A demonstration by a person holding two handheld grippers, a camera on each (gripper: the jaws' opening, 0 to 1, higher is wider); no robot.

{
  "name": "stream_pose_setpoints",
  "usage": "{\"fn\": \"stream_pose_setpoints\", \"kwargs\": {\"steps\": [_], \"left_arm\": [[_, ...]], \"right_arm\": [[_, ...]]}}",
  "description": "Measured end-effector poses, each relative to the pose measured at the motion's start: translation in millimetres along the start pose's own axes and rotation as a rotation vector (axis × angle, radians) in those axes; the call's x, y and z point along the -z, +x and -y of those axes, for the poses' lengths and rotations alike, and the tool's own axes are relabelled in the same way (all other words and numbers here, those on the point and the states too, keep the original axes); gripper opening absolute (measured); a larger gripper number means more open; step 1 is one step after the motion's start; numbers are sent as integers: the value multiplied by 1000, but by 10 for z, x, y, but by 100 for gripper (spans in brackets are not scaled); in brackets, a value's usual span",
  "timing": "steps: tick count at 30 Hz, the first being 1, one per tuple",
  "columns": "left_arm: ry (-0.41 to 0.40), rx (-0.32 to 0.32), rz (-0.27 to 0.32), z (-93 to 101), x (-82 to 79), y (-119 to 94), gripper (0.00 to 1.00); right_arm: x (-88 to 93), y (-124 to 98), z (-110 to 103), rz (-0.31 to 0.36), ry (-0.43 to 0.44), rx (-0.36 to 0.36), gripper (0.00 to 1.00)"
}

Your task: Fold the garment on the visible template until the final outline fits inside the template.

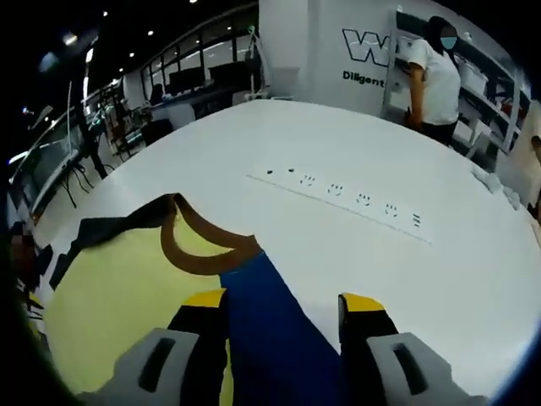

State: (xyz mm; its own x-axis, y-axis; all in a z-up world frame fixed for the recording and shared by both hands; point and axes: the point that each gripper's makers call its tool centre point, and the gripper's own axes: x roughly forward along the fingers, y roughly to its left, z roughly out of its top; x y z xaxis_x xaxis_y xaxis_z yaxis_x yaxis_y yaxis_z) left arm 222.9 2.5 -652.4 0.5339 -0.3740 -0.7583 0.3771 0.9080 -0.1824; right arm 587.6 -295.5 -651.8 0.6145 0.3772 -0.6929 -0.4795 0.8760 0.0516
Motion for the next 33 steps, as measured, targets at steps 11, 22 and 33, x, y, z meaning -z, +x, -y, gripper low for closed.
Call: {"fn": "stream_pose_setpoints", "kwargs": {"steps": [11, 22, 33], "left_arm": [[19, -100, 64, -68, -140, 36, 94], [1, -102, 99, -64, -216, 21, 99], [20, -89, 153, 8, -331, -12, 99]], "right_arm": [[88, -444, -43, 91, 122, -40, 97], [399, -966, -79, 104, 103, -30, 99], [634, -1379, -49, 99, 83, -17, 98]]}}
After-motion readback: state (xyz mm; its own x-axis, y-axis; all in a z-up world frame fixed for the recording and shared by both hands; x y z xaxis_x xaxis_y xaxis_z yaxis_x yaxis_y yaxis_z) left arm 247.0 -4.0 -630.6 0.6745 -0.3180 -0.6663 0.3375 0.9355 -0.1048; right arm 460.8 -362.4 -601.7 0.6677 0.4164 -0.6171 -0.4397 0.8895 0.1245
